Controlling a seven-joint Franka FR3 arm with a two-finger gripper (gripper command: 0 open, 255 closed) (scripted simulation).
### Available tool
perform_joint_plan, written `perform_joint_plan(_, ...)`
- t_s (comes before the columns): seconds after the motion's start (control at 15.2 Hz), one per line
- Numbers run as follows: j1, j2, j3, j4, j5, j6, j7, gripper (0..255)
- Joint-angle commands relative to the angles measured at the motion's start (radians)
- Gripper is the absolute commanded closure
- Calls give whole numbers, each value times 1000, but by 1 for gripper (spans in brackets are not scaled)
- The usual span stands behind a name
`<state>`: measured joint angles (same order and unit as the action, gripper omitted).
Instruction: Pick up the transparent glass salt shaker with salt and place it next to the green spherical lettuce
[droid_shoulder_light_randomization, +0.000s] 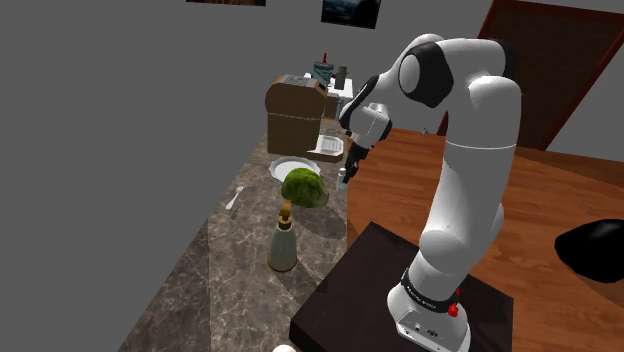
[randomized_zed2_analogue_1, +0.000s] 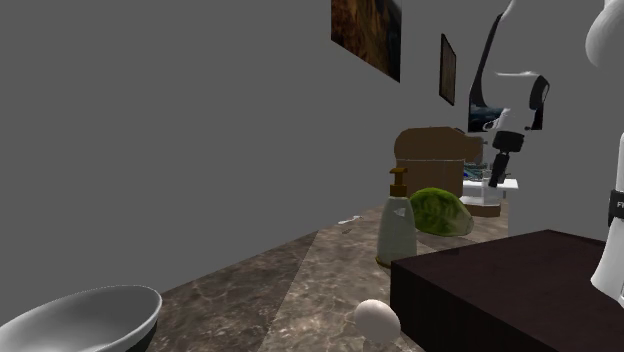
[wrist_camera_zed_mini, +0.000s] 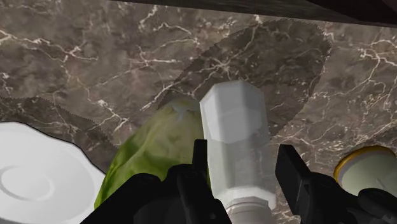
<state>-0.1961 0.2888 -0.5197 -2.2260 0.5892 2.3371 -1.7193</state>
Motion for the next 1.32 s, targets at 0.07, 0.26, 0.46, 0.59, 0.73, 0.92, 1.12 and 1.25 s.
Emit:
perform_joint_plan(0.07,-10,36,16,-3,39,27,-33,255)
perform_joint_plan(0.26,-22,72,34,1,76,50,-64,255)
perform_joint_plan(0.46,-36,110,52,7,113,71,-94,255)
perform_joint_plan(0.59,-45,135,66,12,136,84,-114,255)
perform_joint_plan(0.73,-54,160,79,18,160,98,-134,255)
perform_joint_plan(0.92,-69,198,100,28,194,117,-163,255)
perform_joint_plan(1.12,-84,237,121,41,228,136,-191,255)
perform_joint_plan(1.25,-95,262,135,50,249,148,-209,255)
